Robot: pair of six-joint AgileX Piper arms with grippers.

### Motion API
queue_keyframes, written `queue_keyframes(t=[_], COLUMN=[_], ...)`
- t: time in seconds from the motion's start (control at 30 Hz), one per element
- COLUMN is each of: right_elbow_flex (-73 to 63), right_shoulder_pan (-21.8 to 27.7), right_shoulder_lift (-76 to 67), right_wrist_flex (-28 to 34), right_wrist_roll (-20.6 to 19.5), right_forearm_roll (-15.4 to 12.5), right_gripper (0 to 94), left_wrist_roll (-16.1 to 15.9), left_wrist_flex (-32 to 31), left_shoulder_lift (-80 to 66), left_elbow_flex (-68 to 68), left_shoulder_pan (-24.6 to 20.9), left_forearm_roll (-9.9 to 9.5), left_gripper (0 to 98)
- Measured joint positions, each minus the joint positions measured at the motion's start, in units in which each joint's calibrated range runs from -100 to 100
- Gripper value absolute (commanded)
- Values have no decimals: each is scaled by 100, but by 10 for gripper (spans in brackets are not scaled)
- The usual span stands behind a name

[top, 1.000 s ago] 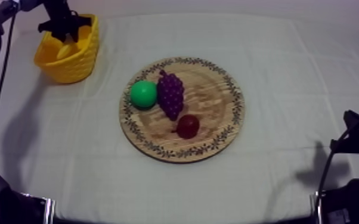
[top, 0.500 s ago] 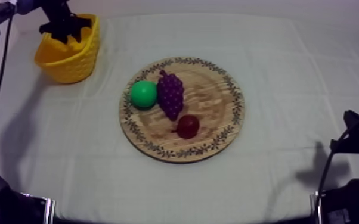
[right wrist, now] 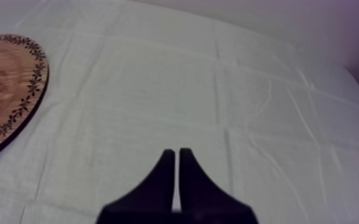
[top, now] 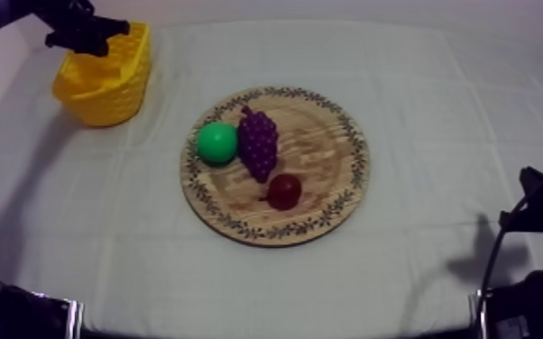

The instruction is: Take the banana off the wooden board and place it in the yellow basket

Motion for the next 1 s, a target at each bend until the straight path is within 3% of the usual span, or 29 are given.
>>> queue_keyframes(t=[0.23,0.63,0.73,1.0], right_elbow_flex=[0,0,0,0], right_shoulder_pan=[0,3,3,0], right_shoulder_lift=[0,0,0,0], right_wrist_flex=[0,0,0,0], right_wrist_roll=[0,0,0,0], right_forearm_roll=[0,0,0,0], right_gripper=[4,4,4,4], left_wrist_roll=[-168,54,40,-289], left_wrist_flex=[-1176,-3372,-3518,-2978], left_shoulder_lift=[-1699,-5144,-5947,-8042], left_elbow_flex=[1931,5651,6427,7972], left_shoulder_pan=[273,297,223,-65], left_forearm_roll=[34,205,240,425], left_gripper=[5,1,1,1])
